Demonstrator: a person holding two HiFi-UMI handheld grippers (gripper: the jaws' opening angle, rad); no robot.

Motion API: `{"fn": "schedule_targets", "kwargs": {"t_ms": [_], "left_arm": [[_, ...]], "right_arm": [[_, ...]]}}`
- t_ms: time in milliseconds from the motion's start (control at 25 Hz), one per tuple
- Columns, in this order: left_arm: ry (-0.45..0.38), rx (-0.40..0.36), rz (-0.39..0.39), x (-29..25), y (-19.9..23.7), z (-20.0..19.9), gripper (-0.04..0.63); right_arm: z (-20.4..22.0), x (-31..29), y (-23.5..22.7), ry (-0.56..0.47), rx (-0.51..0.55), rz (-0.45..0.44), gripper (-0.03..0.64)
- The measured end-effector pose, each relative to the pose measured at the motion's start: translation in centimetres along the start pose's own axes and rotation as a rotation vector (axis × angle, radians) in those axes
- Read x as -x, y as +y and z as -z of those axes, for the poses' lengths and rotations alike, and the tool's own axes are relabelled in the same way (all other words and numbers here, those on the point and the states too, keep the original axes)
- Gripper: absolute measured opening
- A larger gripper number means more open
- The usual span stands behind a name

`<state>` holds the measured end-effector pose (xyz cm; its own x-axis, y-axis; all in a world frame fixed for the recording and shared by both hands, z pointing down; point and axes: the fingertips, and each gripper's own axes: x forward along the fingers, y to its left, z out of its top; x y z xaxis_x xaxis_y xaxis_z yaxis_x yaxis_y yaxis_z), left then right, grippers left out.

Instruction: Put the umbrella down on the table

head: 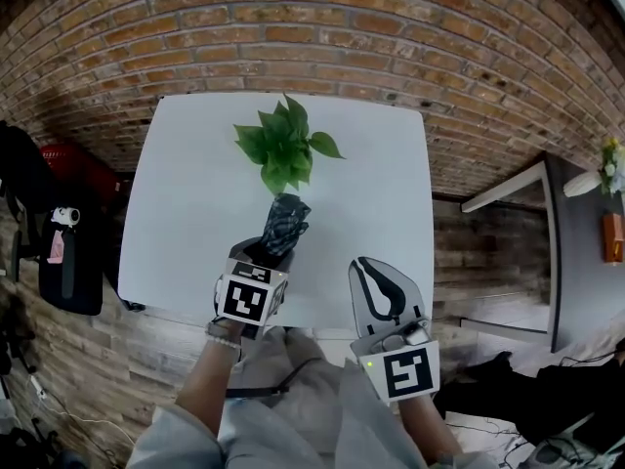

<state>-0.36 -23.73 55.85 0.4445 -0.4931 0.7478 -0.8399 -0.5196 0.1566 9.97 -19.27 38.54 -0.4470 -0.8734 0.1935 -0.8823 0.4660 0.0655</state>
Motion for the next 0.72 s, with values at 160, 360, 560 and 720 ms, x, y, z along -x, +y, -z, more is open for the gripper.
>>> {"fn": "schedule_targets", "kwargs": {"t_ms": [160,360,560,720], "left_arm": [[0.076,-0.019,-0.036,-1.9,1.2,1.1,0.219],[0.172,-0.011,-0.074,-3.5,2.3,2.5,0.219],[0.23,-0.025,-0.091,-4.7,2.8,3.3,0.224],[0.247,-0.03,-0.101,-5.4,3.1,3.6,0.233]], "right_arm": [[0.3,-0.6,0.1,0.003,0.009,-0.008,0.054],[0.2,-1.1,0.5,0.009,0.004,-0.02,0.054],[0.4,-1.3,0.8,0.017,0.005,-0.028,0.054],[0.8,-1.5,0.7,0.03,0.004,-0.024,0.054]]}}
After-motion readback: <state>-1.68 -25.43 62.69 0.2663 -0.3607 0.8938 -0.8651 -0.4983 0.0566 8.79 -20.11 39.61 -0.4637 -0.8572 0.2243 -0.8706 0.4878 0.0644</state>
